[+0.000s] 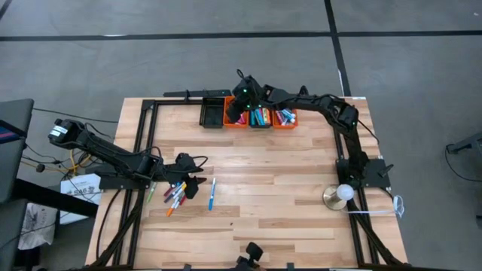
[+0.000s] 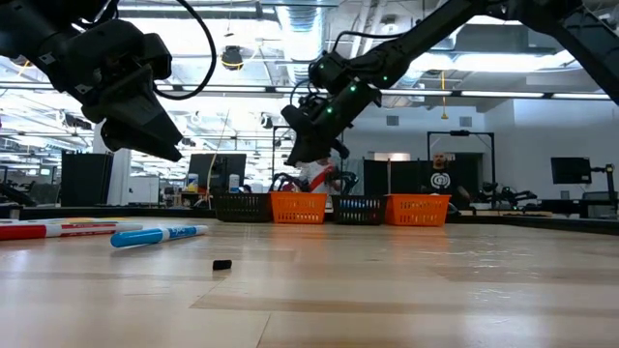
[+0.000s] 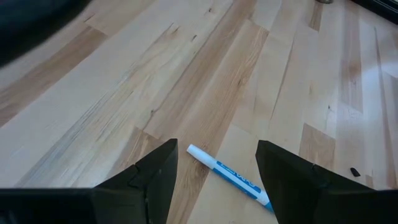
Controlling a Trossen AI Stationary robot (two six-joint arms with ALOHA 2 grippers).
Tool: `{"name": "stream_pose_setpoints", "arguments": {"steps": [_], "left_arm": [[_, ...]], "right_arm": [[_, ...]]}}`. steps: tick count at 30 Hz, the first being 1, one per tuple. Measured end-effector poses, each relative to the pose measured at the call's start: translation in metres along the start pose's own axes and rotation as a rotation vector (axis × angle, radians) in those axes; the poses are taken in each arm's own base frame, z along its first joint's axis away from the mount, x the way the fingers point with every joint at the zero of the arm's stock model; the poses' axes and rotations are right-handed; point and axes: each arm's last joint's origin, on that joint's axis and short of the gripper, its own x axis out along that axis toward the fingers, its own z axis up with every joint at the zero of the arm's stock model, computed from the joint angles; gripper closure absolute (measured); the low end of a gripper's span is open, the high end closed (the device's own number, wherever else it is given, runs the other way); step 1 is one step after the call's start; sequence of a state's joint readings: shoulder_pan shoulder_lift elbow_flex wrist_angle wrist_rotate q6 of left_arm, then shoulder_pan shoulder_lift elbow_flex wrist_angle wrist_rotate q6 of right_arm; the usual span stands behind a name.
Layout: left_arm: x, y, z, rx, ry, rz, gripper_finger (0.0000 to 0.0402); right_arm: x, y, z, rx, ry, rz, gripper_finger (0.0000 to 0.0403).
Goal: Pick & Place Markers
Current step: Put the white black highlighter pen into the left orange bin, then put the white yellow highlighter pen into the left orange bin
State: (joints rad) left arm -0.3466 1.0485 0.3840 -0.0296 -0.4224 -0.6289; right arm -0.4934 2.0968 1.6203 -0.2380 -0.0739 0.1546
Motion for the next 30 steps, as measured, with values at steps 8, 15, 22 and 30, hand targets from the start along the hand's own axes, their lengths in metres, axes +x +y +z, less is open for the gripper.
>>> {"name": "stream_pose_setpoints", "arguments": {"steps": [8,15,22,30], "left_arm": [[0.000,0.000,0.000,0.000,0.000,0.000,0.0188],[0.000,0.000,-0.001,-0.012,0.014,-0.015,0.0188],[-0.001,0.013,-0.017,-0.091,0.157,0.112,0.0188],[-0.003,0.019,-0.023,-0.101,0.196,0.188,0.0188]], "right_arm": [[-0.001,0.000,0.000,-0.005,0.011,0.001,0.0275],[-0.014,0.012,0.008,-0.048,-0.018,0.030,0.0253],[-0.062,0.039,0.023,-0.146,-0.044,0.081,0.0264],[-0.120,0.066,0.017,-0.235,-0.024,0.008,0.0269]]}}
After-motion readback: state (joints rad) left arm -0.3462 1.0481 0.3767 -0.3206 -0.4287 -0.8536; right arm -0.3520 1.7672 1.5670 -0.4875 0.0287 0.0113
